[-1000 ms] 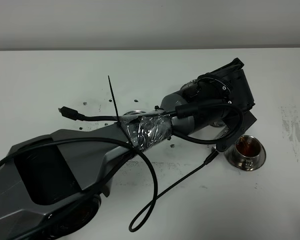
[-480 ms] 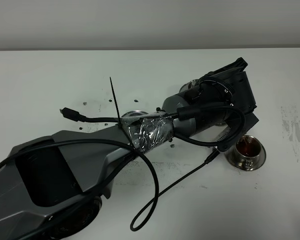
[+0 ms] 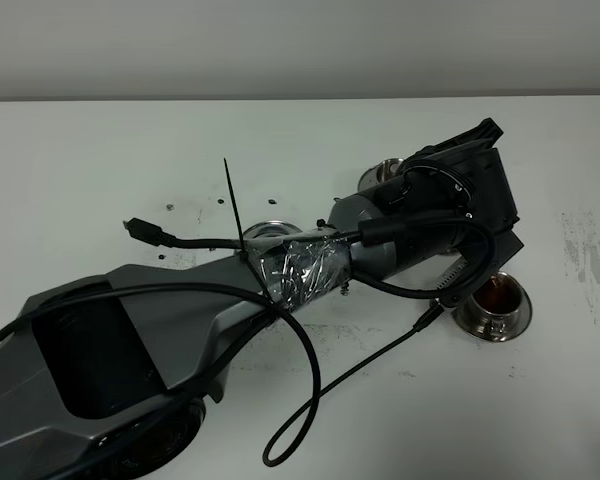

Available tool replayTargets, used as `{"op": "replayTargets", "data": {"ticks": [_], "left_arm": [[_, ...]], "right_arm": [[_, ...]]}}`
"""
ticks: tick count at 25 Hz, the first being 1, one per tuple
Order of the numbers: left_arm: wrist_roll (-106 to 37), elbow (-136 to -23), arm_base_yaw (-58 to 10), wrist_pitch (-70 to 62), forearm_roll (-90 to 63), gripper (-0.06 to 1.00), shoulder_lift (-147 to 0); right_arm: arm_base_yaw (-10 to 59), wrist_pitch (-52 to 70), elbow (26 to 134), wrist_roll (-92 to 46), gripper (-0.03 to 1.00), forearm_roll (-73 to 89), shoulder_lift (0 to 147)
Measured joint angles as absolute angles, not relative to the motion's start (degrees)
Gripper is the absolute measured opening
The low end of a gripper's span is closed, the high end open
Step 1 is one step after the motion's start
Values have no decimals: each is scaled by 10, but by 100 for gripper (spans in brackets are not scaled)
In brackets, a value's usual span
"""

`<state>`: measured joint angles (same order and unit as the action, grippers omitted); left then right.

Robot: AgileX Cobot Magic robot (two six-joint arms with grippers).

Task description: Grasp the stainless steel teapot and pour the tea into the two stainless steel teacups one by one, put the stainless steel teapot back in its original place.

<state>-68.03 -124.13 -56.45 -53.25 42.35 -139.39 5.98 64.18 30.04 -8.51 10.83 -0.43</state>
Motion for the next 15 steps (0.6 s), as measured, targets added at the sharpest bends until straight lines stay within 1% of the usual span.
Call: {"op": "replayTargets", "data": {"ticks": [9, 15], "left_arm": [[-682, -1241, -565, -532, 418, 18, -1394], [-682, -1241, -561, -532, 382, 18, -1394]], "right_arm": [[60, 642, 300, -85, 48, 108, -4], [60, 642, 300, -85, 48, 108, -4]]}}
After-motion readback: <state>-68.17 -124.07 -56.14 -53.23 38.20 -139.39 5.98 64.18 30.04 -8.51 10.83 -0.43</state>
